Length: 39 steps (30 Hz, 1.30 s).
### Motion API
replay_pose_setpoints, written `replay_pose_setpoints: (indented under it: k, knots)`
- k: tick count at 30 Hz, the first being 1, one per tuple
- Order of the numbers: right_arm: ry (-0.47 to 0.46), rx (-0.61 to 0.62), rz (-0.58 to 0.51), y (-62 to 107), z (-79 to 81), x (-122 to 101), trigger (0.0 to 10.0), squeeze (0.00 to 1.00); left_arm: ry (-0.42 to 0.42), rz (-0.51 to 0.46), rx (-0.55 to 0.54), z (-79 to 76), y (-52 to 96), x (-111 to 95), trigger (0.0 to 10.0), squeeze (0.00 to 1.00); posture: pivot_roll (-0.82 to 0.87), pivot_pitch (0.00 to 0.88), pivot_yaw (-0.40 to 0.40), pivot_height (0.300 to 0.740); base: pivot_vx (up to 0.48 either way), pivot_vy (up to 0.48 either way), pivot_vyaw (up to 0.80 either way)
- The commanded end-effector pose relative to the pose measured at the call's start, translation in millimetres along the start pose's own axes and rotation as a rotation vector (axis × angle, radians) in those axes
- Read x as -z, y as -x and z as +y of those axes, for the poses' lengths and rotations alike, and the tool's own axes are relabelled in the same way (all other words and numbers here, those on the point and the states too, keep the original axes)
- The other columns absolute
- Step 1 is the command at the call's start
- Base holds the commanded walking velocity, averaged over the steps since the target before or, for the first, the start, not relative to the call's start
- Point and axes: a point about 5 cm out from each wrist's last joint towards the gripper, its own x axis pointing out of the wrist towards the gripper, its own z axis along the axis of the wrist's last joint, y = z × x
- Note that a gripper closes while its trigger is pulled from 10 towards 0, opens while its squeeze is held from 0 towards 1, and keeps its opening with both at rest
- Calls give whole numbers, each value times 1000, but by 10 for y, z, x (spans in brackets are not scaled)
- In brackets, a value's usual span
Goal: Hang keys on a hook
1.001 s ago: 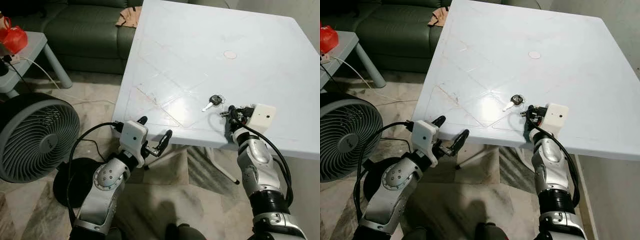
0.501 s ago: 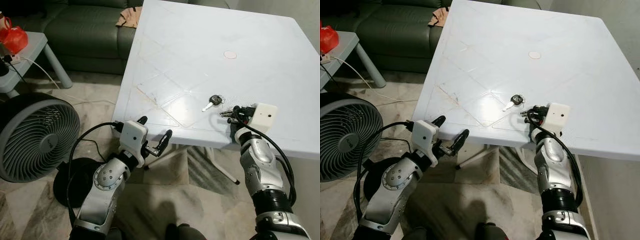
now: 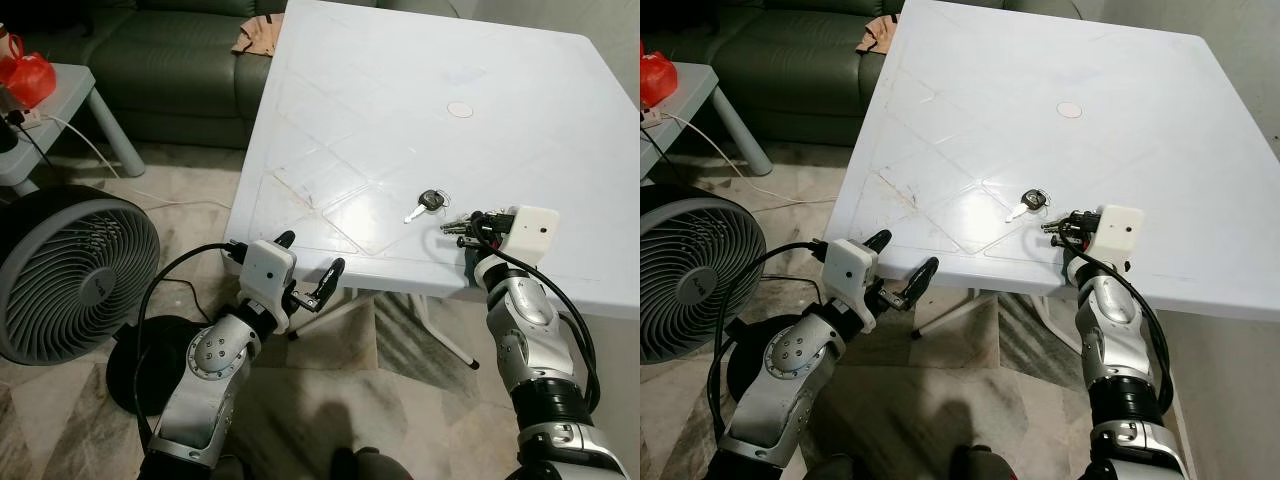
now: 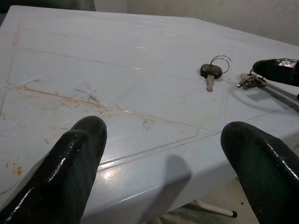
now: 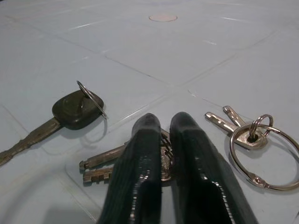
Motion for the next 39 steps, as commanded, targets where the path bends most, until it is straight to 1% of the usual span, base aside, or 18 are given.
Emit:
replay_pose_setpoints:
  k: [1, 3, 4, 5, 6, 8, 9, 15, 16, 17, 21, 39]
  knots:
    - [15, 23, 19, 15, -59, 43, 10000, 1000, -6, -4, 6, -21, -1, -17, 10000, 0, 55, 231, -67, 711, 0, 0, 0]
    - [21, 22, 18, 14, -58, 41, 10000, 1000, -6, -4, 5, -20, -2, -17, 10000, 0, 55, 231, -67, 711, 0, 0, 0]
    - [19, 18, 20, 14, -57, 43, 10000, 620, -6, -4, 5, -21, -2, -18, 10000, 0, 56, 232, -67, 711, 0, 0, 0]
    - [18, 17, 21, 14, -58, 45, 10000, 612, -6, -5, 5, -21, -1, -19, 10000, 0, 56, 232, -67, 711, 0, 0, 0]
    - [23, 13, 21, 15, -64, 45, 10000, 565, -6, -6, 4, -21, -1, -21, 10000, 0, 56, 232, -67, 711, 0, 0, 0]
    - [25, 13, 20, 15, -65, 44, 10000, 565, -6, -6, 4, -21, -1, -21, 10000, 0, 56, 232, -67, 711, 0, 0, 0]
    - [21, 6, 19, 17, -74, 44, 10000, 0, -6, -5, 3, -20, 0, -20, 10000, 0, 56, 232, -67, 711, 0, 0, 0]
    - [12, -7, 1, 20, -90, 24, 10000, 0, -3, -5, 1, -21, 0, -18, 10000, 0, 56, 232, -67, 711, 0, 0, 0]
    - [-14, -14, -4, 23, -87, 16, 10000, 0, -3, -5, 1, -21, 0, -18, 10000, 0, 56, 232, -67, 711, 0, 0, 0]
    - [-20, -15, -4, 24, -88, 15, 10000, 0, -3, -5, 1, -21, 0, -17, 10000, 0, 56, 232, -67, 711, 0, 0, 0]
    - [23, -15, -10, 23, -96, 14, 10000, 0, -2, -6, 2, -19, -4, -18, 10000, 0, 55, 231, -68, 711, 0, 0, 0]
    - [71, -54, 16, 41, -142, 62, 10000, 0, -6, -10, 0, -14, -12, -28, 10000, 0, 57, 229, -68, 711, 0, 0, 0]
